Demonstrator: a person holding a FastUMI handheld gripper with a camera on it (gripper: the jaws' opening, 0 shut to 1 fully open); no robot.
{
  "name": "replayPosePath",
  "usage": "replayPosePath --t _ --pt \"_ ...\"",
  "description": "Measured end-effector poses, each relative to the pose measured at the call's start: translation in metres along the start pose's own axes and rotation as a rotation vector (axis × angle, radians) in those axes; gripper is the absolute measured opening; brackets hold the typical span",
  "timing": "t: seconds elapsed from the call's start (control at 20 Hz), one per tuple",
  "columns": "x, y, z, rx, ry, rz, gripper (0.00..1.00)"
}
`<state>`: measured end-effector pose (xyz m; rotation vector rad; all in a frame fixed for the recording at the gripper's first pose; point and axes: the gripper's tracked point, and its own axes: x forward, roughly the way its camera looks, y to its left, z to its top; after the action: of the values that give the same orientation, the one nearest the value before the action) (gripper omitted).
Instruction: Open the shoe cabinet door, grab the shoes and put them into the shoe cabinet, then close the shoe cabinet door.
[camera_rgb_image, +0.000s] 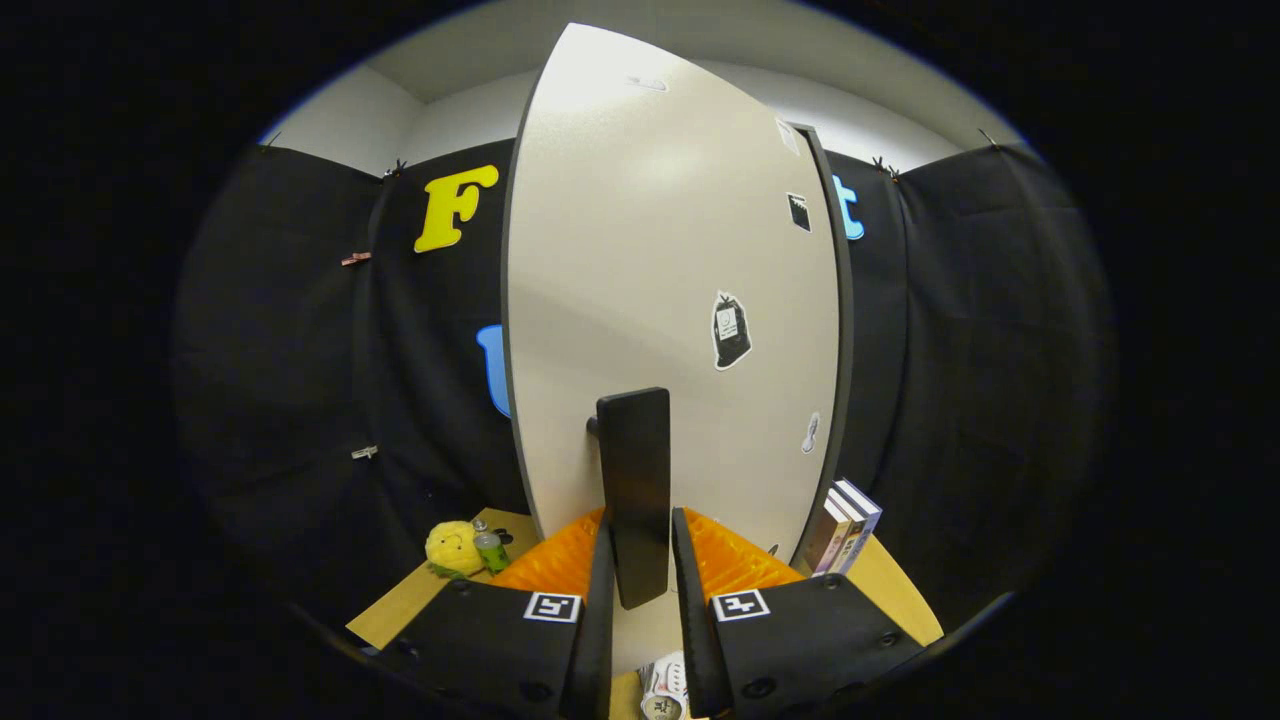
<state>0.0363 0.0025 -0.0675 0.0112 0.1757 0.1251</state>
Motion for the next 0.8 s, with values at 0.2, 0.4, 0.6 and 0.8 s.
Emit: replayPosePath --t 0.2,0.4,0.6,0.8 --pt "-0.014 -0.019 0.0 -0.004 0.003 -0.03 0.33" --pt "-0.027 -0.035 -0.002 0.003 0.009 -0.054 0.33" --pt "-0.039 -0.046 -0.005 -0.003 0.015 -0.069 0.33" --pt "-0.044 -0.062 -0.004 0.0 0.014 -0.098 0.33"
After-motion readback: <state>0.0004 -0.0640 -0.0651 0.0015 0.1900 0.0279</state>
